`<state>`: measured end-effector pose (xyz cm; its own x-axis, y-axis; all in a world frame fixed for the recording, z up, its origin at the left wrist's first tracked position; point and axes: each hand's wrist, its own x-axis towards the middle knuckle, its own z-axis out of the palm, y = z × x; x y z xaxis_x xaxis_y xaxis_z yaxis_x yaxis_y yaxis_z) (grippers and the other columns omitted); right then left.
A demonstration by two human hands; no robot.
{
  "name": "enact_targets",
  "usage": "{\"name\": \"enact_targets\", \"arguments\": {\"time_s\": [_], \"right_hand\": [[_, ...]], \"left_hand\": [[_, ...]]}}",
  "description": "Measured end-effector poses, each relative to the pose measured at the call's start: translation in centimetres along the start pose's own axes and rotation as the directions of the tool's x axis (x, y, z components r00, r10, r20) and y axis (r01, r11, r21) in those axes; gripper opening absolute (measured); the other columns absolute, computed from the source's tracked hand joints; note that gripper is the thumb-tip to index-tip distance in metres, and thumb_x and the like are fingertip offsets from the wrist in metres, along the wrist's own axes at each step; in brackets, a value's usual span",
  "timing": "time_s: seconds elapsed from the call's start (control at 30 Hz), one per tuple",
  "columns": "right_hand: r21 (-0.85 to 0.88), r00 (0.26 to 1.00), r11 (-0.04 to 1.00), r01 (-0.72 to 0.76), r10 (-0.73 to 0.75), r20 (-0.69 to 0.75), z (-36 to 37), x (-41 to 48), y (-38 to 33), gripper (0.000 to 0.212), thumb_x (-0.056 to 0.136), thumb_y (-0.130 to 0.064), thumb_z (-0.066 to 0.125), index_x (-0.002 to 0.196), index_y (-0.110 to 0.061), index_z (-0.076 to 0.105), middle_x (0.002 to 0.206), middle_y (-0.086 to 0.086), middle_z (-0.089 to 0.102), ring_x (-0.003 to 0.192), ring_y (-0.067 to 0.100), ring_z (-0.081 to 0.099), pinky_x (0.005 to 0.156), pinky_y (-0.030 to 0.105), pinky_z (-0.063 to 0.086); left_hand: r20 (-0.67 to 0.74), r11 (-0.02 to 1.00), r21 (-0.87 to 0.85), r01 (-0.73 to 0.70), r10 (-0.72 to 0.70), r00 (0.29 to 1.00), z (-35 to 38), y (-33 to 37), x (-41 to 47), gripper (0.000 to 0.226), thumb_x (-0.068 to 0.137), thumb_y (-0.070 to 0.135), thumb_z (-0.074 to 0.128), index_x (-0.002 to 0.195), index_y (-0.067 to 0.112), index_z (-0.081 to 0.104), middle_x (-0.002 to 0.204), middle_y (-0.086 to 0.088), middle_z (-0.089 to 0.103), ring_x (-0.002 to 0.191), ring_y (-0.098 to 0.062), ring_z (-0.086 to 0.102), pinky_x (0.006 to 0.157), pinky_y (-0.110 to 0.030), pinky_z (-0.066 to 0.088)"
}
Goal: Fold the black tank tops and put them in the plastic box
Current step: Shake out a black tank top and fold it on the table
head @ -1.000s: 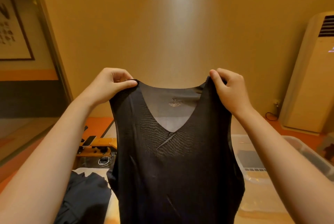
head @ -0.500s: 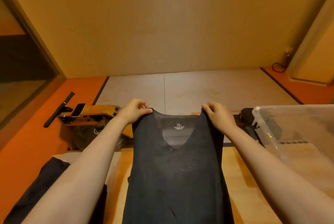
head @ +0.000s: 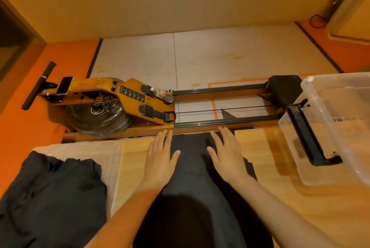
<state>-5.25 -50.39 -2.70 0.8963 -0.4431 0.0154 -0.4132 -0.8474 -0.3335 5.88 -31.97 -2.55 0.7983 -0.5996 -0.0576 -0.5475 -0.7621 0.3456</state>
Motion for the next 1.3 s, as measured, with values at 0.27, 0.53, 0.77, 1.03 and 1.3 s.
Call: {"name": "enact_targets", "arguments": {"time_s": [0.27, 0.53, 0.77, 1.03, 1.3], "right_hand": [[-0.171, 0.987, 0.985, -0.037, 0.063, 0.145, 5.7, -14.9, 0.8, 0.055, 0.100, -0.050, 0.012, 0.147, -0.027, 0.028, 0.154, 0.013, 0.031, 0.145, 0.033, 0.017, 0.115, 0.050, 0.008], [-0.191, 0.963, 0.977, -0.096, 0.139, 0.229, 6.0, -11.4, 1.4, 0.062, 0.096, -0.060, 0.001, 0.150, -0.035, 0.020, 0.157, 0.010, 0.024, 0.146, 0.034, 0.011, 0.112, 0.060, 0.008], [-0.171, 0.973, 0.983, -0.063, 0.099, 0.210, 4.4, -8.5, 1.3, 0.066, 0.088, -0.061, -0.007, 0.149, -0.035, -0.005, 0.161, 0.003, -0.005, 0.146, 0.022, -0.018, 0.117, 0.045, -0.013], [-0.137, 0.979, 0.984, -0.110, 0.131, 0.156, 4.4, -22.4, 1.6, 0.058, 0.101, -0.050, 0.009, 0.151, -0.026, 0.024, 0.157, 0.007, 0.025, 0.148, 0.026, 0.007, 0.118, 0.041, -0.001], [-0.171, 0.969, 0.979, -0.110, 0.144, 0.202, 5.0, -17.3, 4.3, 0.062, 0.099, -0.054, 0.001, 0.151, -0.026, 0.020, 0.158, 0.003, 0.021, 0.147, 0.021, 0.008, 0.118, 0.041, 0.003]], "left_hand": [[0.123, 0.983, 0.166, 0.082, -0.104, 0.987, 7.2, 0.0, -14.9, 0.067, 0.098, 0.059, 0.008, 0.152, 0.020, 0.021, 0.158, -0.012, 0.024, 0.147, -0.028, 0.015, 0.118, -0.044, 0.004], [0.117, 0.967, 0.183, 0.177, -0.200, 0.973, 7.8, -1.4, -11.9, 0.074, 0.094, 0.068, 0.005, 0.152, 0.027, 0.025, 0.159, -0.007, 0.021, 0.147, -0.029, 0.016, 0.115, -0.059, 0.006], [0.176, 0.982, 0.157, 0.108, -0.135, 0.975, 5.4, -3.0, -8.7, 0.087, 0.072, 0.071, -0.033, 0.147, 0.029, -0.019, 0.159, 0.002, -0.018, 0.144, -0.020, -0.023, 0.119, -0.051, -0.008], [0.069, 0.976, 0.124, 0.177, -0.186, 0.980, 6.9, -2.4, -23.3, 0.065, 0.100, 0.054, 0.006, 0.151, 0.018, 0.022, 0.158, -0.012, 0.021, 0.146, -0.030, 0.018, 0.117, -0.041, 0.004], [0.062, 0.971, 0.135, 0.198, -0.208, 0.976, 6.6, -4.8, -19.7, 0.068, 0.098, 0.059, 0.013, 0.150, 0.019, 0.032, 0.156, -0.012, 0.030, 0.145, -0.030, 0.023, 0.115, -0.051, 0.018]]}}
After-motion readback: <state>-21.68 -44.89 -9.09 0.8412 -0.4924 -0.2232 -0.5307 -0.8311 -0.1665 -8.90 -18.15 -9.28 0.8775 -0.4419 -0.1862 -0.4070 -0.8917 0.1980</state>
